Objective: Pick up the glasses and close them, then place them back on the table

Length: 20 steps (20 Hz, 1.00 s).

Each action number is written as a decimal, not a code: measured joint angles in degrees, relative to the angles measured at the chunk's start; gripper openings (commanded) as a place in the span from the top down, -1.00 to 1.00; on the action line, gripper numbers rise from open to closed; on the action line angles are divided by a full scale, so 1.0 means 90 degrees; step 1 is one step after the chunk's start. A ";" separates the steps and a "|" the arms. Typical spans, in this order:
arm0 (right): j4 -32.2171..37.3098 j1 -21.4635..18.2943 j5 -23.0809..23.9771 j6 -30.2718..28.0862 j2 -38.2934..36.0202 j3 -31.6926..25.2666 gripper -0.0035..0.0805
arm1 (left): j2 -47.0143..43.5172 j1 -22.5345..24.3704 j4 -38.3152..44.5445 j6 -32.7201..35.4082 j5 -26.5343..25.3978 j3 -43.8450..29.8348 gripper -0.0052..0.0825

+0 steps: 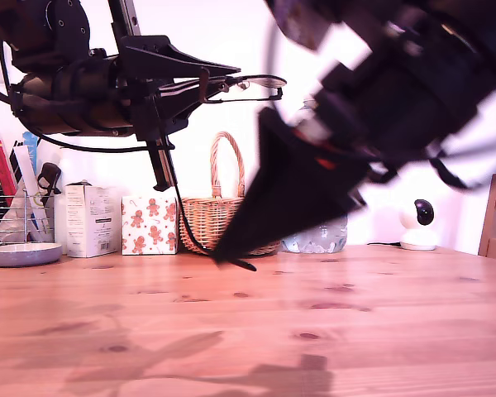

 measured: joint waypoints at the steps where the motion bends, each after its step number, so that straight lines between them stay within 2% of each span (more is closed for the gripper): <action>1: 0.0002 0.0066 0.0177 -0.0024 -0.0002 0.0126 -0.29 | 0.0000 0.0000 0.0005 -0.0010 -0.0002 0.0000 0.93; 7: 0.0253 0.0168 0.0369 -0.0029 -0.0010 0.0267 -0.29 | 0.0000 -0.0005 0.0085 -0.0595 0.0000 0.0000 0.93; 12: 0.0554 0.0163 0.0498 -0.0027 0.0017 0.0267 -0.29 | 0.0000 -0.0226 0.0121 -0.0845 0.0002 0.0000 0.93; 16: 0.0940 0.0163 0.0498 0.0036 0.0413 0.0267 -0.28 | 0.0000 -0.0323 0.0153 -0.0848 0.0002 0.0002 0.93; 20: 0.1003 0.0163 0.0503 0.0296 0.0782 0.0267 -0.28 | 0.0000 -0.0318 0.0151 -0.0860 0.0002 0.0002 0.93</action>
